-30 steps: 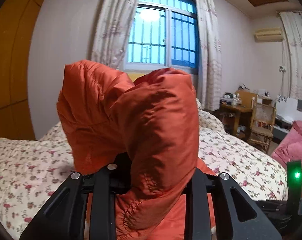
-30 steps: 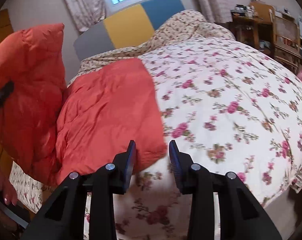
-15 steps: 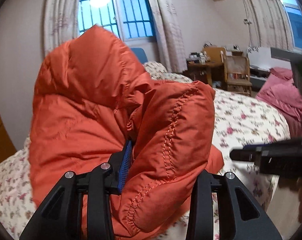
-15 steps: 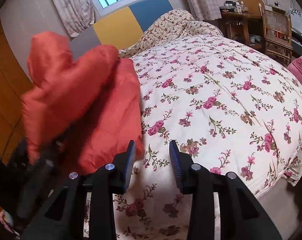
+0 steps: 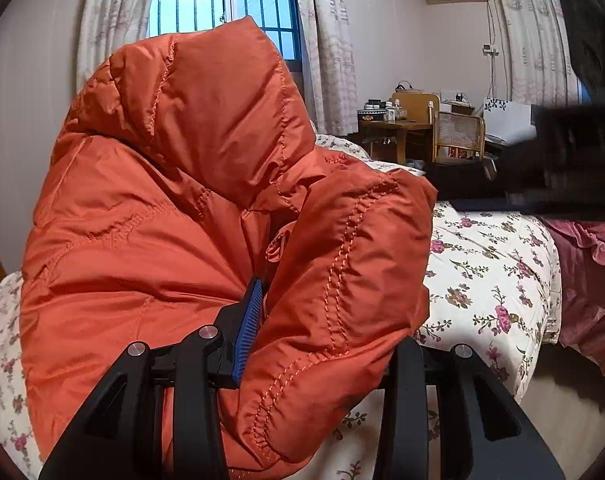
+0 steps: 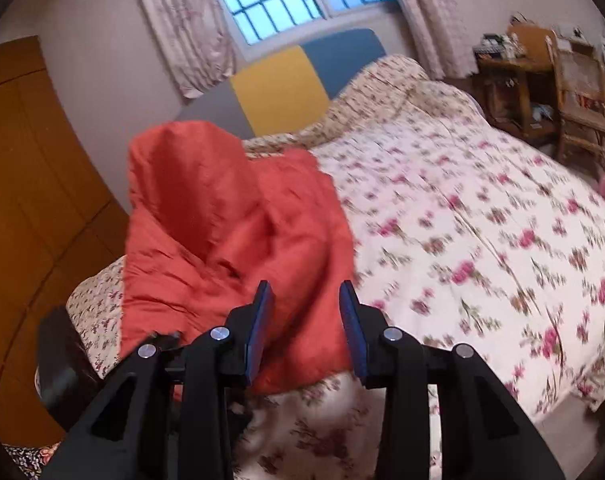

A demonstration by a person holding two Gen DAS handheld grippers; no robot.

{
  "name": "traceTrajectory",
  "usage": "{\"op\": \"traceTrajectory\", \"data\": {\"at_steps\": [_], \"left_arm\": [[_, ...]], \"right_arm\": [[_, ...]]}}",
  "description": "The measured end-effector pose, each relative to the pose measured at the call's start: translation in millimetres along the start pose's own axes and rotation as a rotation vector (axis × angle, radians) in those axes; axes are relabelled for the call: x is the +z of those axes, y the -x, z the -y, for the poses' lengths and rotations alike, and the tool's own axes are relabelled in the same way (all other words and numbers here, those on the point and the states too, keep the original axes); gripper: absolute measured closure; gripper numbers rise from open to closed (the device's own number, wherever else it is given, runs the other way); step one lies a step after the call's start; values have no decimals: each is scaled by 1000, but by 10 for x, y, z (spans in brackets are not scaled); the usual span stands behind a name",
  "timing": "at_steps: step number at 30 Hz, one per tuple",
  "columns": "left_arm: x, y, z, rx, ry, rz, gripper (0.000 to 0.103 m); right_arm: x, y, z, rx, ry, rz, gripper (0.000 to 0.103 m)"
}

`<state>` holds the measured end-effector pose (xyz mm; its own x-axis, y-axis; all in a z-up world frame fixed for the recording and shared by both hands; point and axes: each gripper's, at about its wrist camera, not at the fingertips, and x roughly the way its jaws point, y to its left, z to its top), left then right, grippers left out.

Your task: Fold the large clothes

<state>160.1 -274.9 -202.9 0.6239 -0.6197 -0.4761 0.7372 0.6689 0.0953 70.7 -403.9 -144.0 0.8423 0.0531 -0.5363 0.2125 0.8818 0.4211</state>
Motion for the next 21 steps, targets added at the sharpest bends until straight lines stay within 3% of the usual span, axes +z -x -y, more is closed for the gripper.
{"op": "traceTrajectory", "data": {"at_steps": [3,8,13,15,16,18,21], "left_arm": [[3,40,-27,-20,32,3,65],[-49,244,-99,-65,55,-6,63],[-116,589,-300,-147,80,-10,63],[-128,758,-441,-155,119,33,60],[-119,852,-554,-121,148,65,55],[-90,972,-826,-56,220,110,54],[-41,1032,-1343,115,347,173,54]], "right_arm": [[47,-96,-60,18,21,-30,68],[-42,-444,12,-35,28,-154,67],[-177,-551,63,-91,51,-167,67],[-207,-588,99,-139,56,-173,69],[-220,-608,135,-141,47,-181,69],[-235,-616,241,-96,-22,-192,69],[-210,-585,224,-92,-11,-186,69]]}}
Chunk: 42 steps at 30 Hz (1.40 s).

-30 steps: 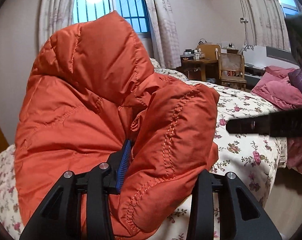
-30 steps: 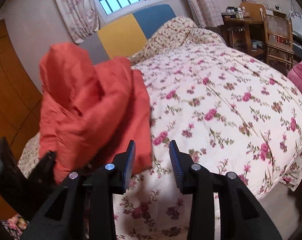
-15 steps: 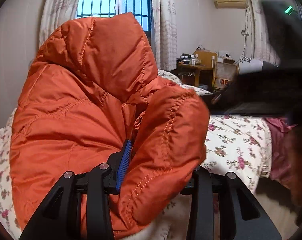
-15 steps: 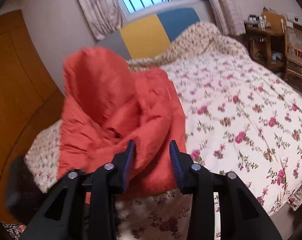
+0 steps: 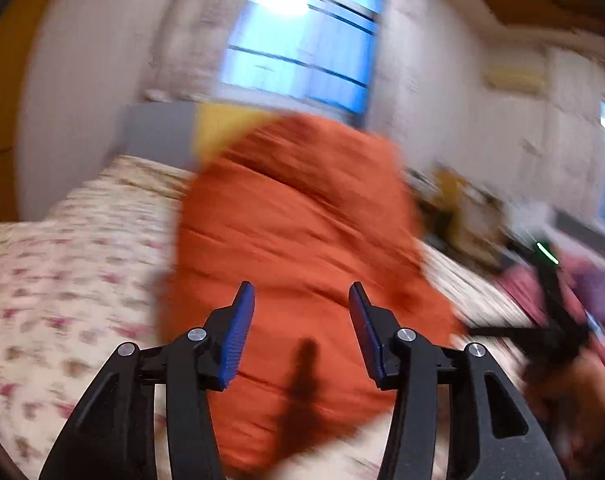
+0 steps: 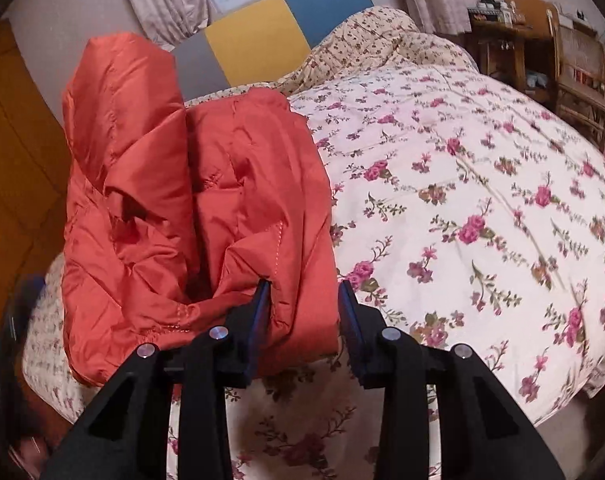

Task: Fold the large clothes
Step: 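Press the folded jacket bundle with both open grippers to flatten it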

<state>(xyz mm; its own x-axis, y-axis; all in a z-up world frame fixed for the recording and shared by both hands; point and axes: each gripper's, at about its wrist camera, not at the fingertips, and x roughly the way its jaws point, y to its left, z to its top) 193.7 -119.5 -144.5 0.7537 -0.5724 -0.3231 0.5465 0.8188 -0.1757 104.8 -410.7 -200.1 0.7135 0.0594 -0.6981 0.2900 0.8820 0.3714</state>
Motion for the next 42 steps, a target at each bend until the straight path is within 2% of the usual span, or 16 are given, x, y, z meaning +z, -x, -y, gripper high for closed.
{"op": "traceTrajectory", "data": {"at_steps": [3,4,9,12,15,18,22,30,32,35,40,42], "left_arm": [[151,-260,-444,137,119,-38,54],[186,-368,-557,155,151,-59,54],[240,-756,-588,89,187,-106,54],[263,-847,-509,50,218,-106,57],[307,-943,-359,48,174,-118,58],[356,-981,-206,45,150,-142,58],[479,-1071,-23,70,103,-201,58],[641,-1337,322,114,-20,-316,58],[645,-1375,422,93,-49,-323,58],[620,-1451,528,103,-101,-334,58],[577,-1575,563,103,-85,-341,58],[568,-1592,602,104,-101,-343,58]], "right_arm": [[11,31,-63,-17,34,10,70],[15,44,-67,-16,34,12,70],[67,150,-75,8,29,49,68],[152,320,-109,7,49,125,68],[352,574,-264,32,107,232,68],[465,611,-377,45,137,247,68],[794,488,-649,33,200,246,69],[1370,33,-737,61,167,186,70],[1447,-64,-733,56,169,180,70],[1509,-173,-752,32,193,176,69],[1518,-309,-725,4,204,170,69],[1513,-291,-703,22,190,181,69]]}}
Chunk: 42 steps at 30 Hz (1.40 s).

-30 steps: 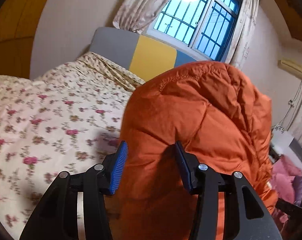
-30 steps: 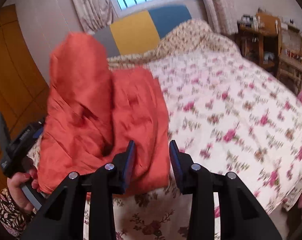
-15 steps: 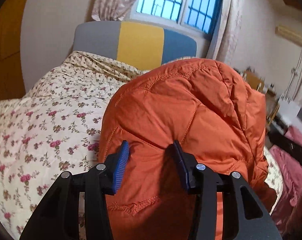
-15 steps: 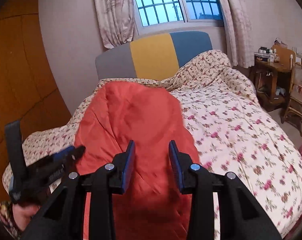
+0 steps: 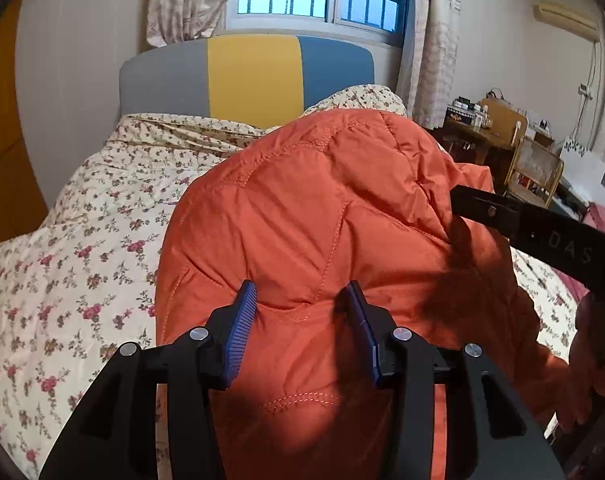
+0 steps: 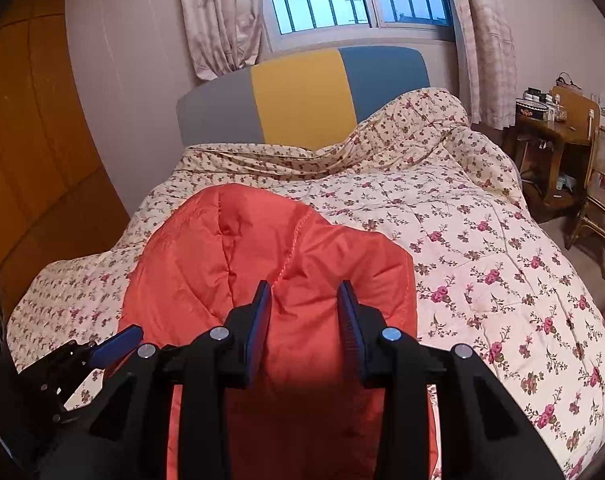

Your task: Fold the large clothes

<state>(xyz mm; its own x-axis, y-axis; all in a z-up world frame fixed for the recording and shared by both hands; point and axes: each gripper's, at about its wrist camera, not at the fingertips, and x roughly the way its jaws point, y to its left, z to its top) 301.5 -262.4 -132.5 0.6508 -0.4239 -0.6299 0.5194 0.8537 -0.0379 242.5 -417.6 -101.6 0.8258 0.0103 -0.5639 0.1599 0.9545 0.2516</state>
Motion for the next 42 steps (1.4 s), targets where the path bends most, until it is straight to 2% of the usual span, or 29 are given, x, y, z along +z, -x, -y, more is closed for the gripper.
{"op": "traceTrajectory", "data": {"at_steps": [6,15,19,24,27,30,31,32,33,36,38,39,42], "left_arm": [[-50,-36,82,3,-26,8,58],[-121,-63,144,9,-35,26,58],[-140,-81,188,-3,-41,33,53],[-164,-103,298,-18,-72,46,42],[-174,-41,242,-83,-36,76,34],[-146,80,104,-177,77,103,32],[-122,128,45,-199,125,115,29],[-82,174,-8,-189,165,134,23],[-40,204,-33,-163,187,151,21],[191,199,-138,-84,252,174,21],[336,76,-137,-19,249,127,21],[432,-58,-116,29,226,75,21],[525,-419,-35,84,130,-23,21]], "right_arm": [[41,39,-36,20,18,33,68],[-9,-343,123,3,13,-28,70],[-90,-447,210,-9,3,-39,70],[-164,-522,275,-25,11,-43,70],[-223,-617,342,-27,-3,-55,70],[-278,-739,405,-48,-3,-70,71],[-294,-776,434,-50,-12,-76,71],[-315,-823,494,-50,-32,-85,71],[-337,-865,566,-47,-59,-94,71],[-407,-913,707,-24,-124,-108,71],[-427,-914,696,-21,-116,-113,71],[-432,-909,666,-26,-103,-114,71],[-434,-920,594,-40,-75,-122,71]]}}
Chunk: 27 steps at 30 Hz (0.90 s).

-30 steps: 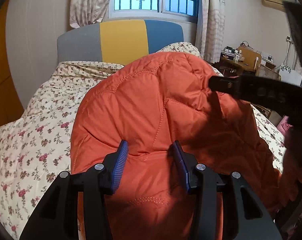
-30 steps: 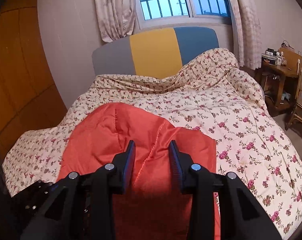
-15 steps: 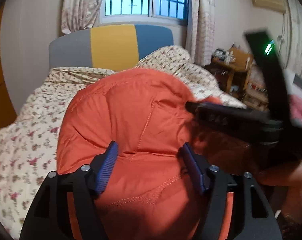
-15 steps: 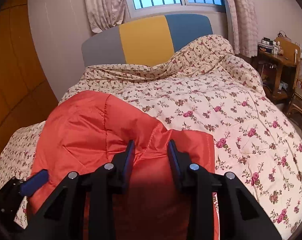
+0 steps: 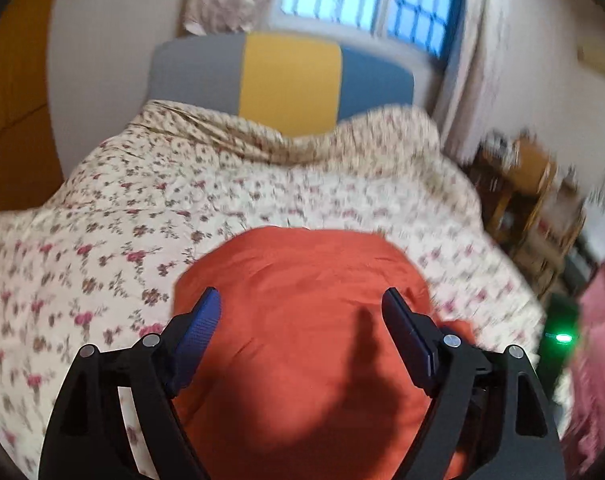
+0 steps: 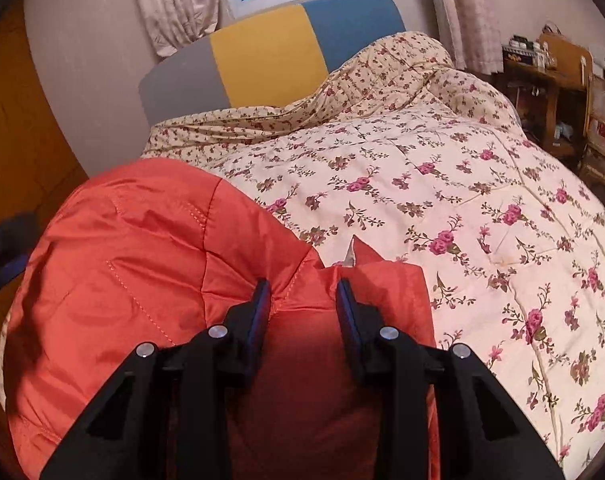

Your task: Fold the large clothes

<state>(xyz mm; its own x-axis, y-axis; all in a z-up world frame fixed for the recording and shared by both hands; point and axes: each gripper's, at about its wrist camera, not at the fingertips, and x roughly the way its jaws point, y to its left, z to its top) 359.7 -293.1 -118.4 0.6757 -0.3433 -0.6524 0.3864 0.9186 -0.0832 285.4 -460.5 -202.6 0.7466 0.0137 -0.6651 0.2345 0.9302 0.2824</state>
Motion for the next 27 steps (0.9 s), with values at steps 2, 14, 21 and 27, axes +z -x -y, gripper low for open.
{"op": "traceTrajectory", "data": {"at_steps": [2,14,21,27], "left_arm": [[-91,-202,30,66,-62,-32,11],[-304,-592,-143,38,-23,-30,3],[-356,-704,-122,61,-32,-16,3],[-383,-788,-132,78,-33,-3,3]], "right_arm": [[4,-33,-25,-3,5,-12,71],[-8,-275,-44,-11,0,-53,71],[-16,-408,-35,-18,-6,-77,71],[-12,-504,-29,-25,-11,-80,71]]}}
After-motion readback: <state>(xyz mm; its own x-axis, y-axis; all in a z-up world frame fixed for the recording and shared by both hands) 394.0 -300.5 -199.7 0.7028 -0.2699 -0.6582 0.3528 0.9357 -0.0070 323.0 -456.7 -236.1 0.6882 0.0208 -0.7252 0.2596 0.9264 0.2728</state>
